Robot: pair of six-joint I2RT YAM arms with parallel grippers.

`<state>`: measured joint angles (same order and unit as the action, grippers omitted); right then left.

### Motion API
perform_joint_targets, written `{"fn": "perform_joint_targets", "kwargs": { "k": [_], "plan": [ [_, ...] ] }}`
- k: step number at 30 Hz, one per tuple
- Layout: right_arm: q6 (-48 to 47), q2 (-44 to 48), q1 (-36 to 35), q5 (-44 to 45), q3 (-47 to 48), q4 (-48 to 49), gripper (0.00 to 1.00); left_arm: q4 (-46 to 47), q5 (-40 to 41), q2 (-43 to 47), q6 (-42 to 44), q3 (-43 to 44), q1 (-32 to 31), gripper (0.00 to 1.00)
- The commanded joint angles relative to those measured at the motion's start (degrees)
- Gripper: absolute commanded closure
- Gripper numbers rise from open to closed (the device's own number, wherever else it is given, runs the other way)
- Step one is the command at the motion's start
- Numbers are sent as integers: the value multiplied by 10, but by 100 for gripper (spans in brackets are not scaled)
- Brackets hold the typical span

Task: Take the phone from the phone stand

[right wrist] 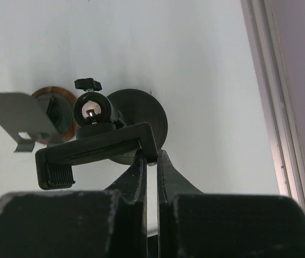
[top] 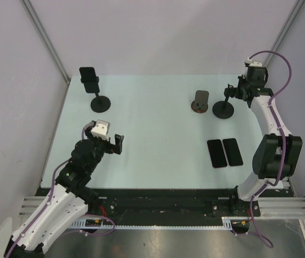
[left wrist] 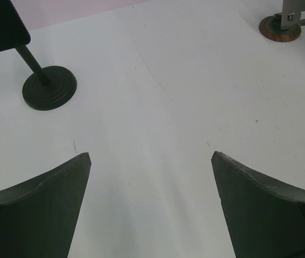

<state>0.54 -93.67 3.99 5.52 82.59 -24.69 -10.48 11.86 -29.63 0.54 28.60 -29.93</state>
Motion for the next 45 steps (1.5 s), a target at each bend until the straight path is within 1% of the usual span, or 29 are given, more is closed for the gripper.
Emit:
{"fn": "perform_joint_targets", "kwargs": {
  "k": [1,7,10,23,25,26,28,29,31,32,34,35,37,38,40,41,45],
  "plan": [
    [-3,-22,2,-18,77,103,100,10,11,-8,16,9,8,0],
    [1,-67,3,-34,103,127,100,10,12,-12,17,8,13,0],
    [7,-85,2,-38,116,121,100,10,11,-16,17,8,15,0],
    [-4,-99,-1,-46,120,88,100,12,-4,-17,15,11,20,0],
    [-4,-100,-2,-46,123,84,92,11,-6,-16,14,10,20,0],
    [-4,-101,-3,-47,128,79,81,12,-6,-16,14,10,20,0],
    [-4,-103,-6,-47,135,72,74,13,-6,-16,13,10,20,0],
    [-4,-103,-6,-47,140,68,68,12,-7,-14,13,10,21,0],
    [-17,-103,-7,-47,144,64,59,12,-8,-12,13,10,20,0],
    [-17,-100,-8,-47,146,62,52,12,-9,-11,13,10,21,0],
    [-18,-93,-9,-46,150,60,46,12,-9,-10,12,10,20,0],
    [-18,-85,-9,-46,151,57,40,13,-9,-9,12,10,21,0],
    [-19,-73,-10,-42,153,51,33,12,-9,-5,11,9,20,0],
    [-19,-66,-10,-39,154,47,25,13,-8,-5,11,9,20,0],
    [-19,-41,-10,-35,152,37,20,13,-8,-2,9,9,20,0],
    [-19,-31,-11,-35,149,34,15,13,-9,-3,9,9,21,0],
    [-13,32,-18,-29,126,19,6,12,-12,-5,3,11,20,0]
  ]
}}
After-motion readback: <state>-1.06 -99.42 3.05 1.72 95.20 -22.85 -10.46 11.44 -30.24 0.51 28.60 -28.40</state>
